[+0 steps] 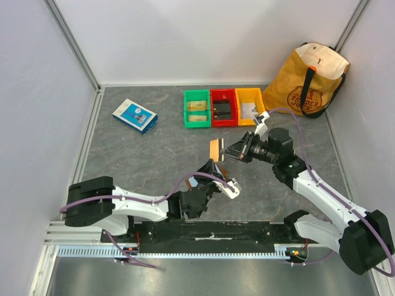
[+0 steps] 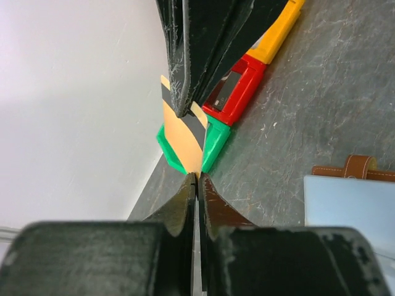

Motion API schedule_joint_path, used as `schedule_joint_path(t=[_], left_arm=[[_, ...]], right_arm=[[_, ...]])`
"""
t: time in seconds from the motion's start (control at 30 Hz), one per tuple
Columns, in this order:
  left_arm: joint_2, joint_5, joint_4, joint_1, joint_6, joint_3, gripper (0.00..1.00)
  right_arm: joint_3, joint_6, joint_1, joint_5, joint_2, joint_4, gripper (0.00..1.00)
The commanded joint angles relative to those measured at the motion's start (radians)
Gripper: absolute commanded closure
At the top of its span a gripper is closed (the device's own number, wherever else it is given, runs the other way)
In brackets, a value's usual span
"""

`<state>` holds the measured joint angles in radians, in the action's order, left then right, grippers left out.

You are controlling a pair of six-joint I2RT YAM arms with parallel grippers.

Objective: Take the credit cards out of the card holder
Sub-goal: Place the credit card in the storage box.

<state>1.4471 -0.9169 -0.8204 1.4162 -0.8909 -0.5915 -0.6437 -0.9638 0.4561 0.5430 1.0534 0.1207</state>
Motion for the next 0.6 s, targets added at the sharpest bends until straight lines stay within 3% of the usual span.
schedule_joint_path(t=[0.0, 0.13, 0.27, 0.4, 0.57], left_arm=[[-0.017, -0.06, -0.126, 0.006, -0.014, 0.012, 0.98], [-0.082, -0.057, -0.045, 0.003, 0.085, 0.012, 0.98], [-0.197, 0.028, 0.235, -0.04, 0.346, -0.005, 0.98], [-0.355, 0.209, 0.527, -0.161, 0.657, -0.036, 0.98], [-0.477, 0.51, 0.647, -0.368, 0.88, -0.008, 0.98]], right_arm=[[-0.002, -0.021, 0.004, 0.011, -0.027, 0.037, 1.0], [0.004, -0.033, 0.004, 0.008, -0.026, 0.068, 0.98], [0.003, -0.023, 0.003, 0.0, -0.032, 0.094, 0.74], [-0.013, 0.01, 0.004, -0.006, -0.049, 0.103, 0.5], [-0.017, 0.074, 0.004, -0.044, -0.081, 0.099, 0.27]])
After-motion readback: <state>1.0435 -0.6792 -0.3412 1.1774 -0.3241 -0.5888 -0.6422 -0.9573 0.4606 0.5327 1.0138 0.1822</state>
